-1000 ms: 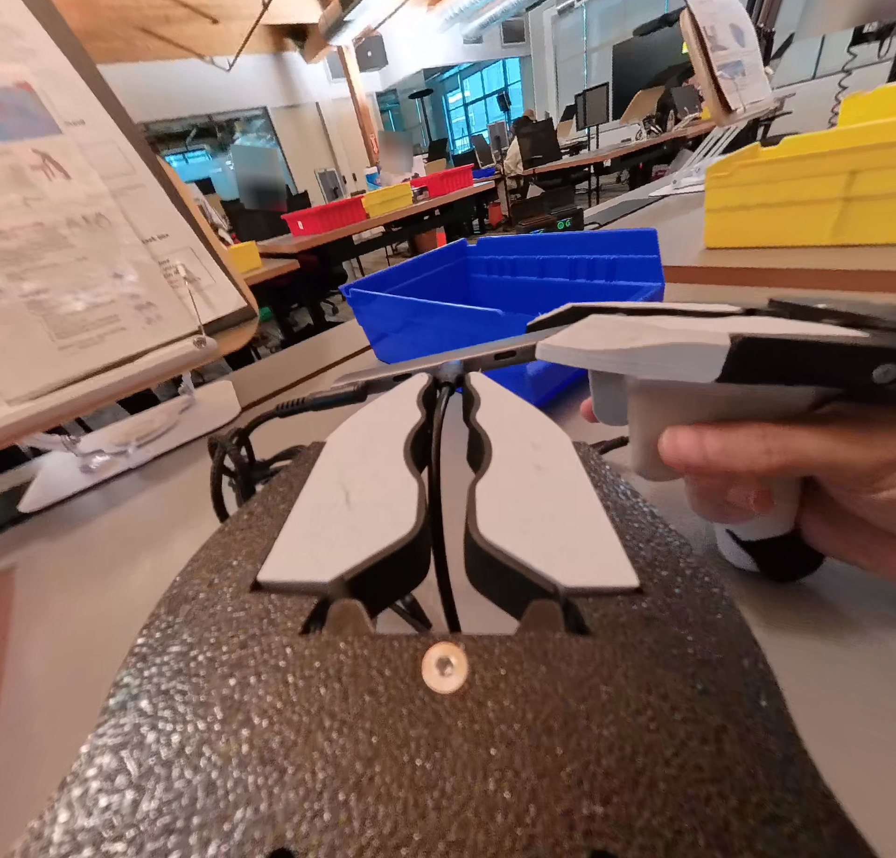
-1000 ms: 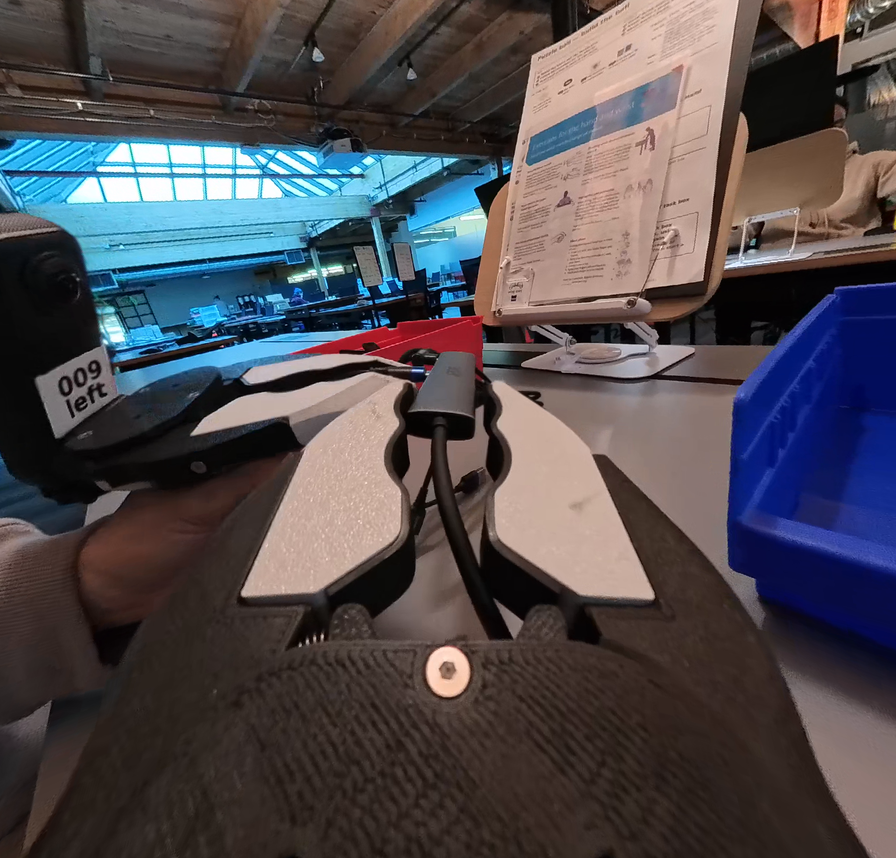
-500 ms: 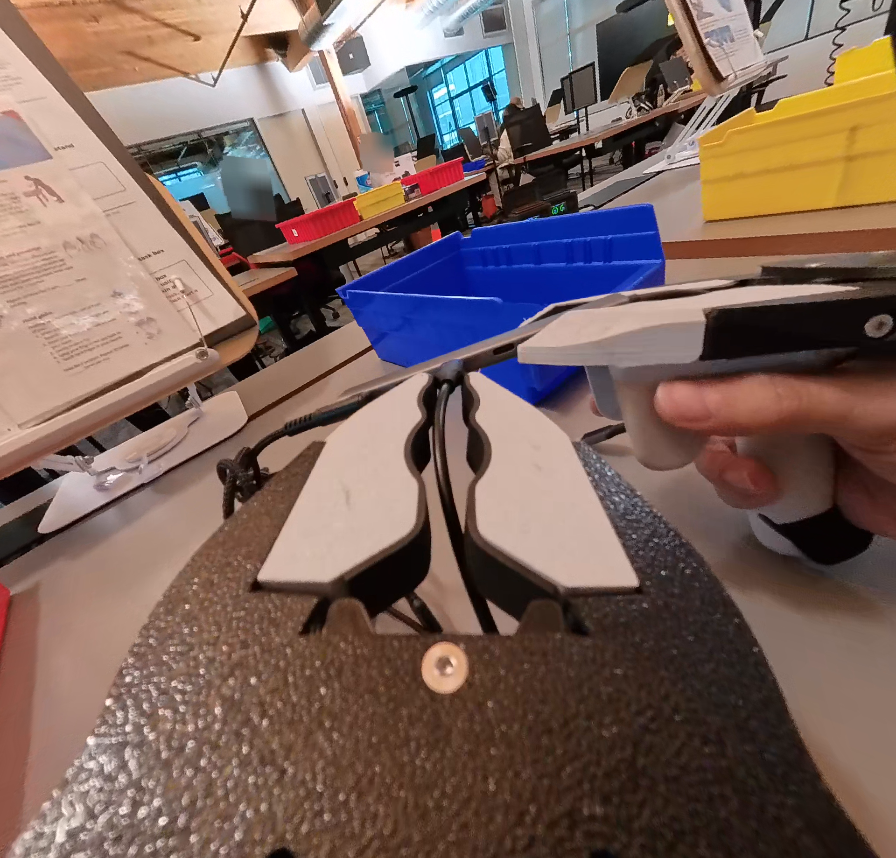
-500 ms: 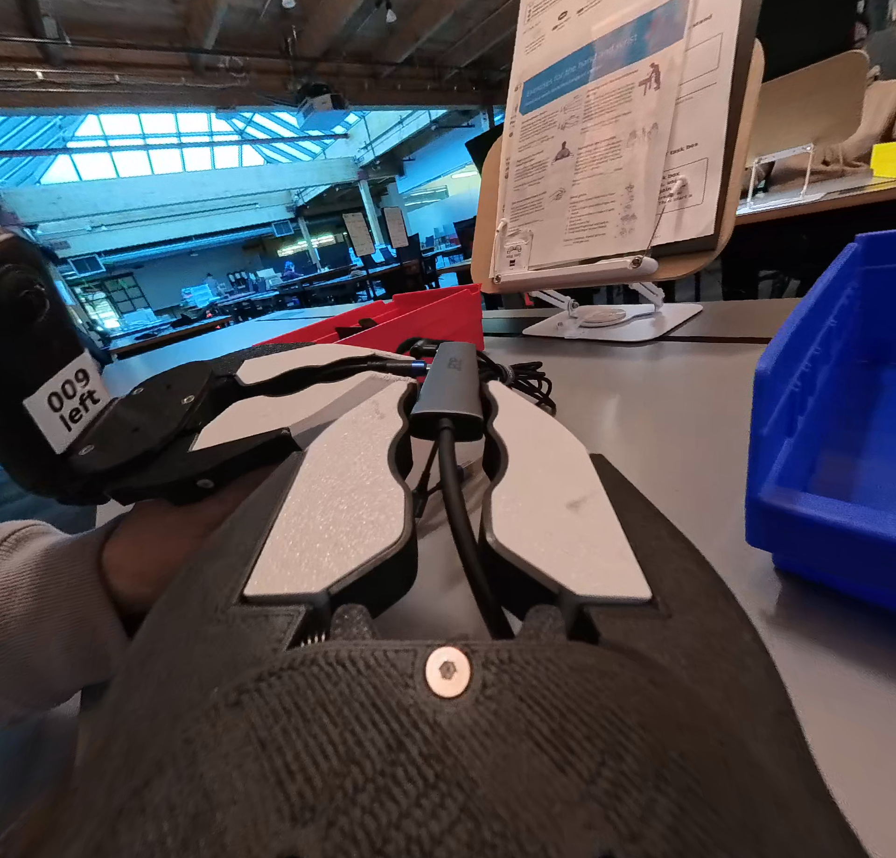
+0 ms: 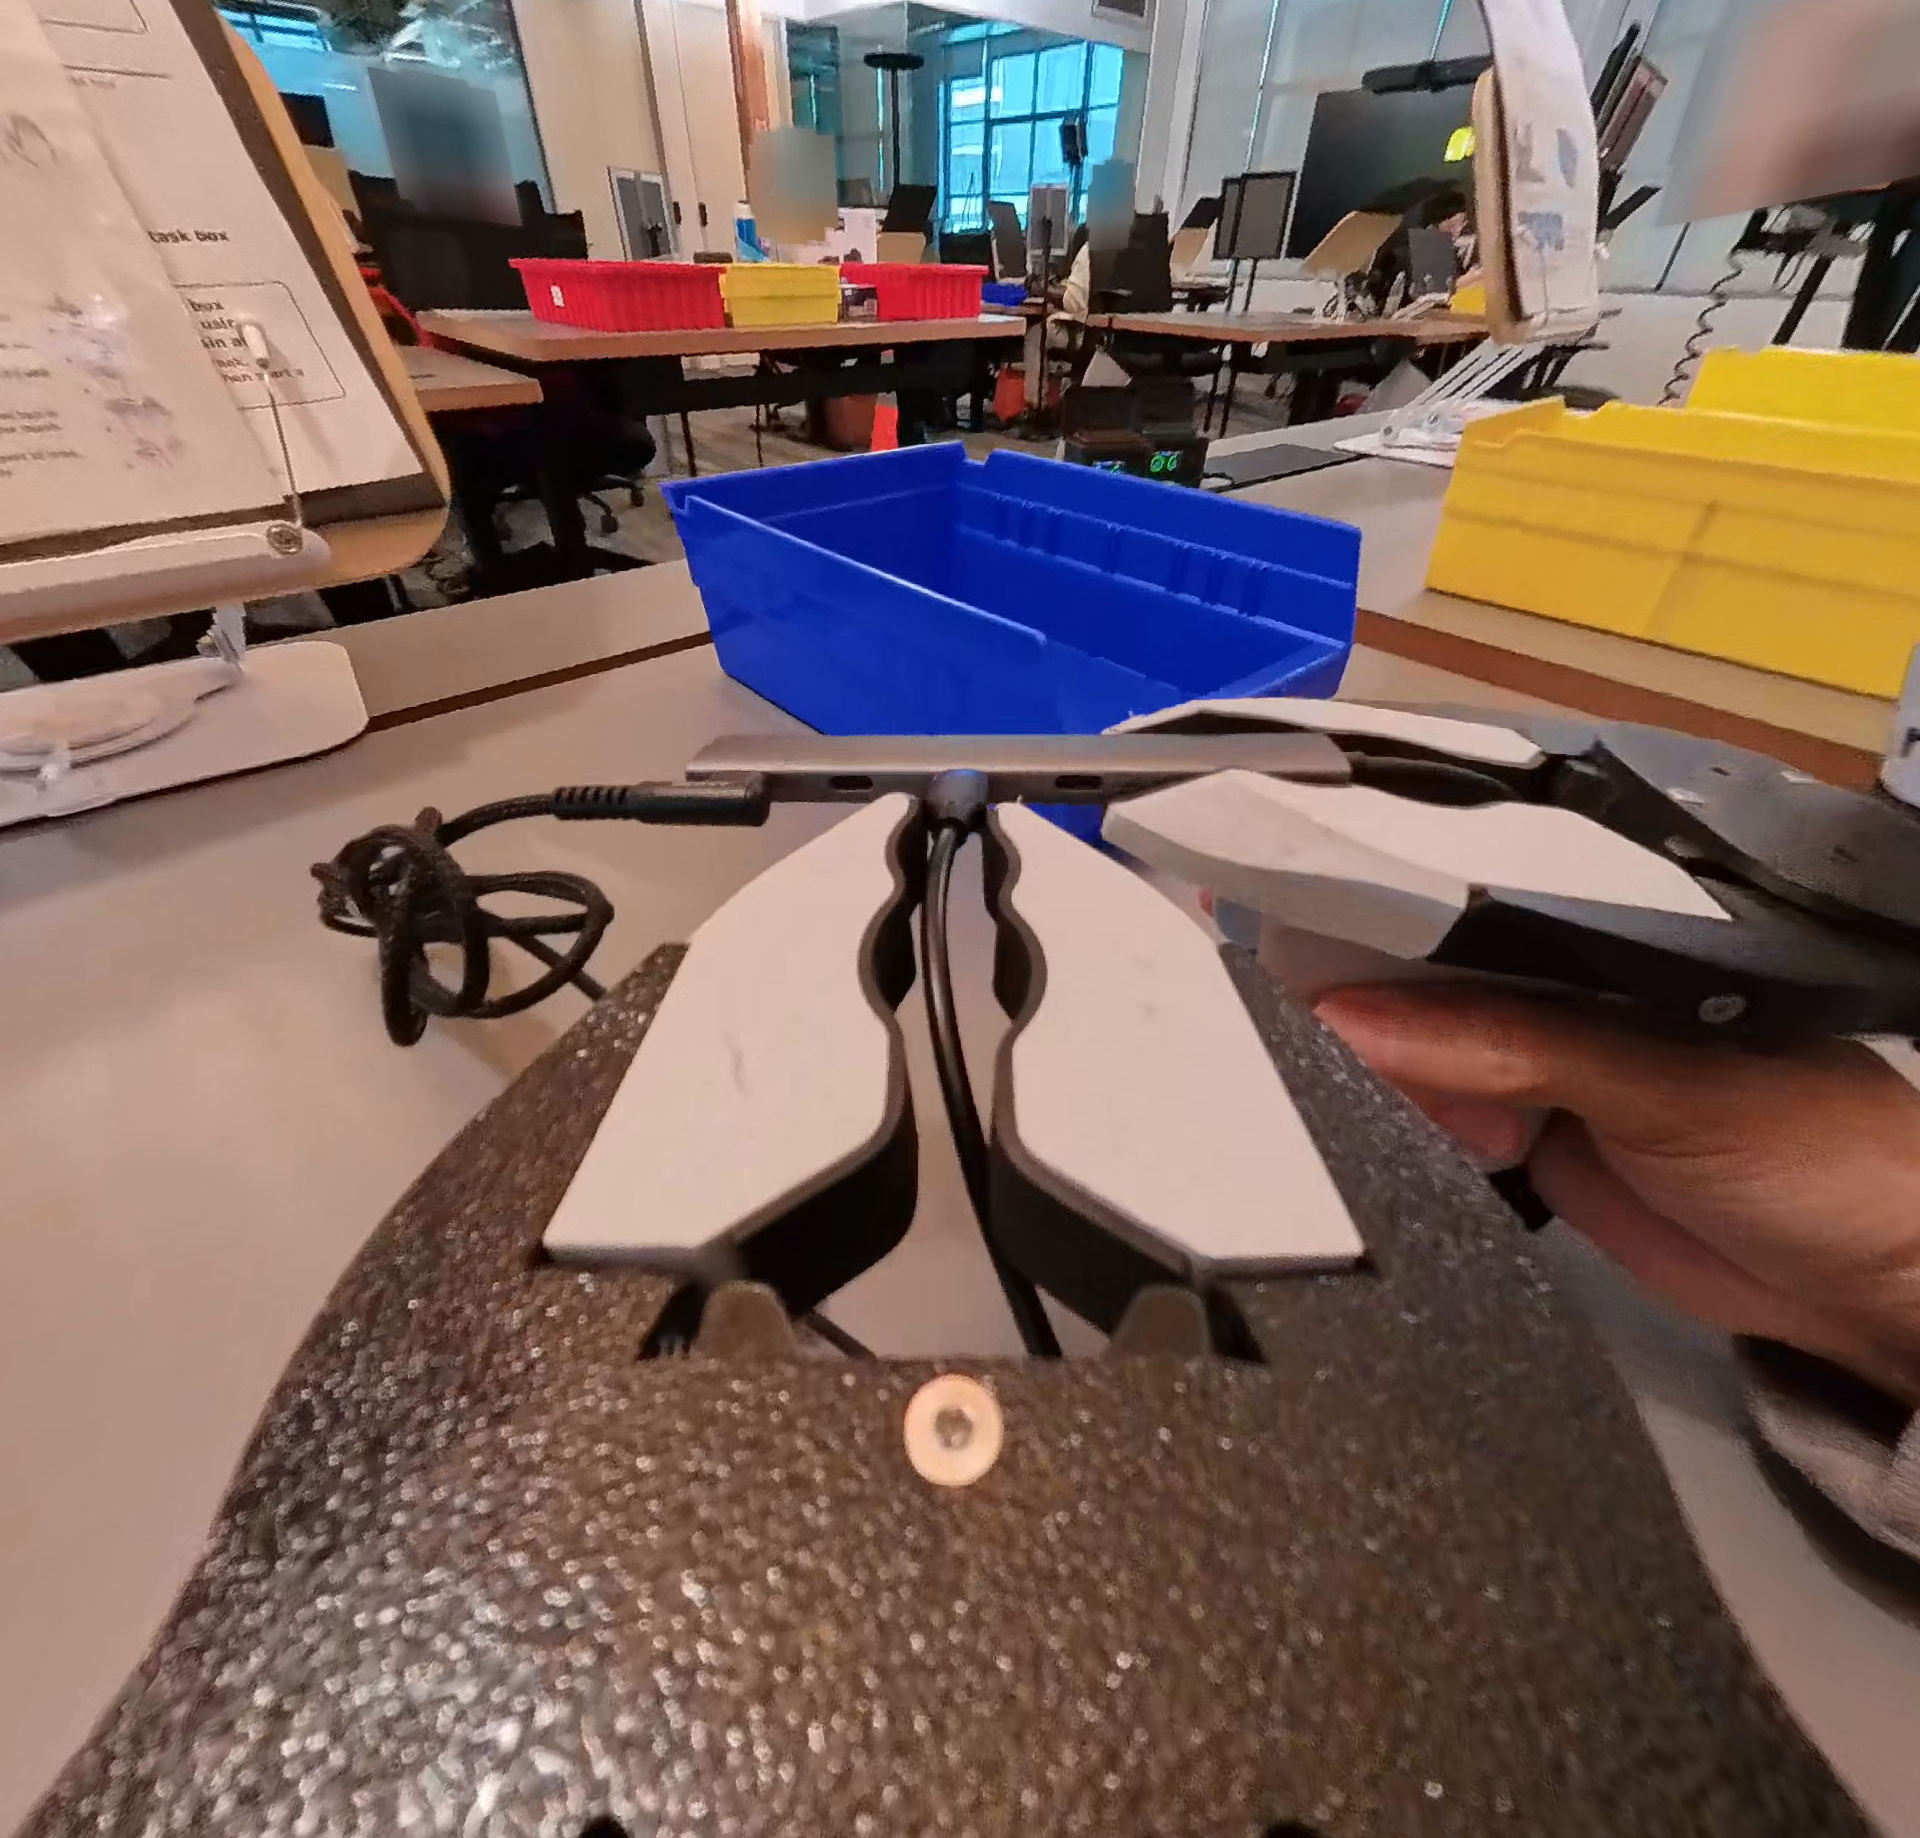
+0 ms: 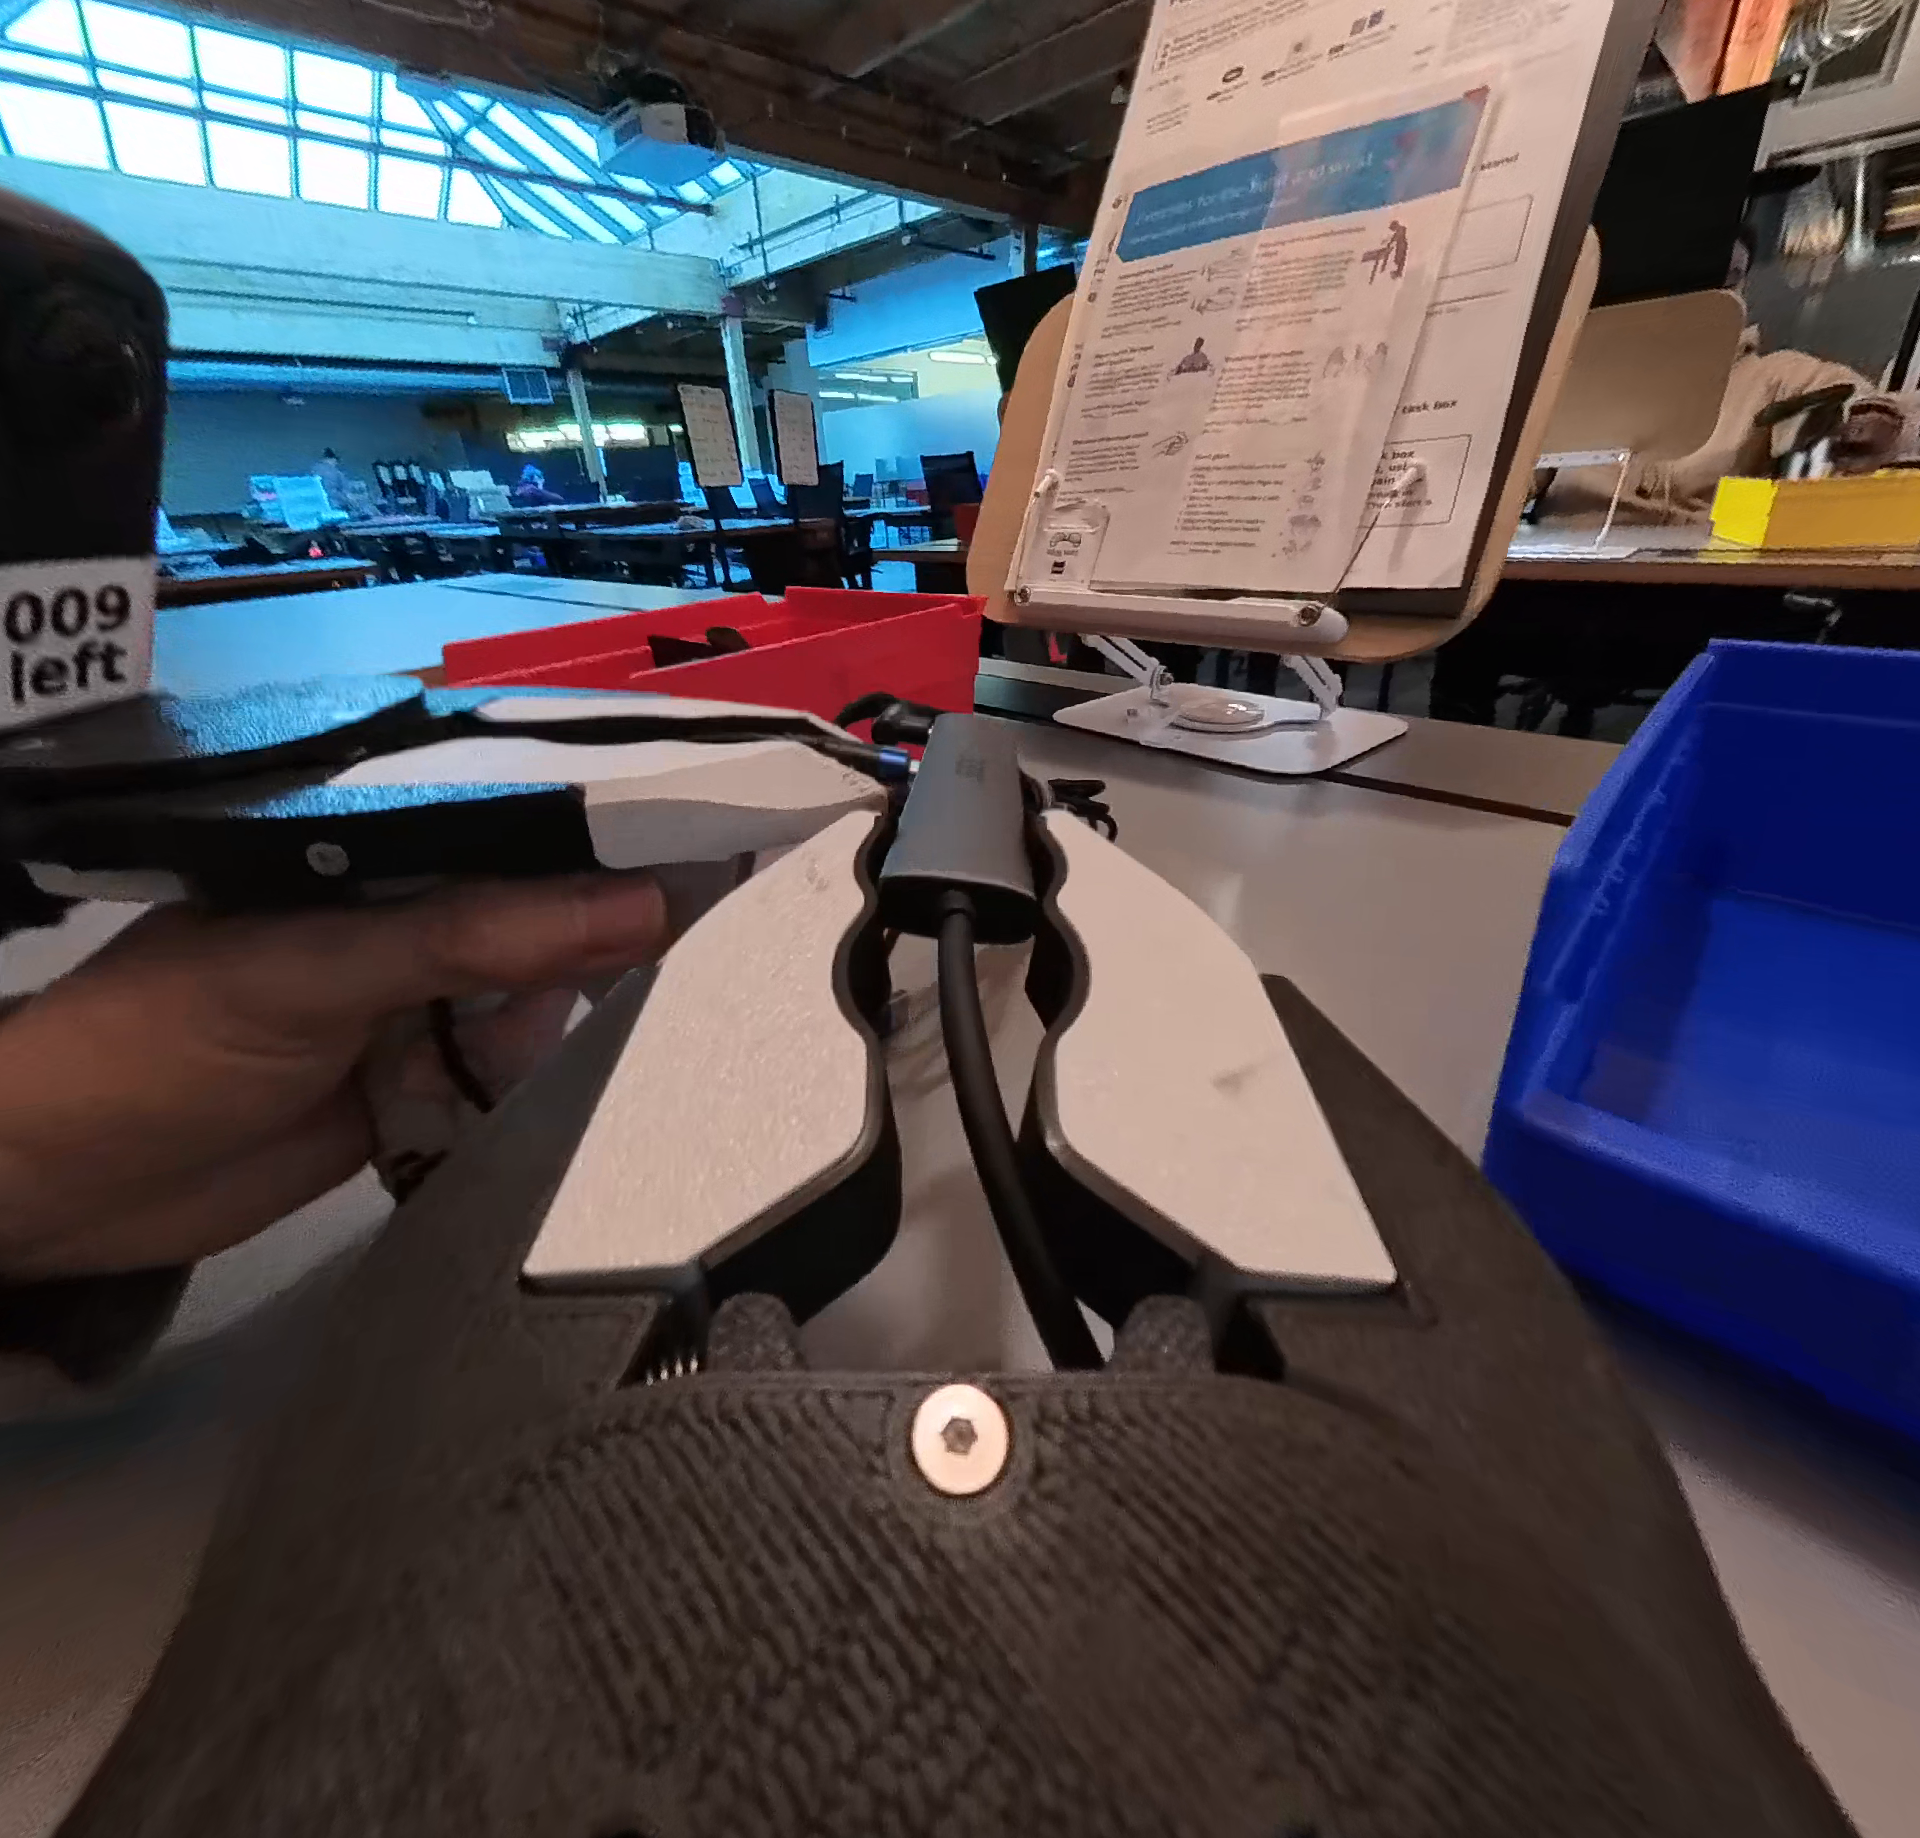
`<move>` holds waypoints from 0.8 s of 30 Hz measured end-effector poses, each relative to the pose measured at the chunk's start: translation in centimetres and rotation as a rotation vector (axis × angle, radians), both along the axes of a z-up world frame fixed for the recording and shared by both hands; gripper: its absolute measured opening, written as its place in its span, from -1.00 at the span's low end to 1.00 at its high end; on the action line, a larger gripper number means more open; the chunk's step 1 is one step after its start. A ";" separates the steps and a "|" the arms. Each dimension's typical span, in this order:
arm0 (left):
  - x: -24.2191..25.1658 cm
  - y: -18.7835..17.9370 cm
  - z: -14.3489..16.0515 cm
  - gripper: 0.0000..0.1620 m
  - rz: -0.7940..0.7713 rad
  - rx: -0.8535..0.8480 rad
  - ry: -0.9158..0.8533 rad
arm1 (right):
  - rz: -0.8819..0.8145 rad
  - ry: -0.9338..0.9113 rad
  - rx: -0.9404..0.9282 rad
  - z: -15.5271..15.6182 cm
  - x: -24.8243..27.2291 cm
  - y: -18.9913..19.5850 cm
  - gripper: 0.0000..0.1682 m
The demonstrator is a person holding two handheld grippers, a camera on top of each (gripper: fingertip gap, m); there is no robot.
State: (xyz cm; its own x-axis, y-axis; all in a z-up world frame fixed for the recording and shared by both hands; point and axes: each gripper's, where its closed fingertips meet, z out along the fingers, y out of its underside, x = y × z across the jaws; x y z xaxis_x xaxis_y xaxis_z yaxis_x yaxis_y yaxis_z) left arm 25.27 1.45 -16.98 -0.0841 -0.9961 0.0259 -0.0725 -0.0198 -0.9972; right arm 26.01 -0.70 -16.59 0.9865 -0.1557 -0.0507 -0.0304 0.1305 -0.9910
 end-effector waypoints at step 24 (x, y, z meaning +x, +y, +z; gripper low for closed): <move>0.9 0.1 0.3 -0.88 -0.014 0.059 0.092 | -0.038 0.173 0.091 0.4 0.6 0.0 -0.71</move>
State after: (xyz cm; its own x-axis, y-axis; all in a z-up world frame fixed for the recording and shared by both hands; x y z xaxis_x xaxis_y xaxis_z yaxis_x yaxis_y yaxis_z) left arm 26.15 1.57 -16.66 -0.0978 -0.9949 -0.0242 -0.1636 0.0400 -0.9857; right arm 26.58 -0.73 -16.22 0.9554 -0.1800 -0.2343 -0.1922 0.2236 -0.9555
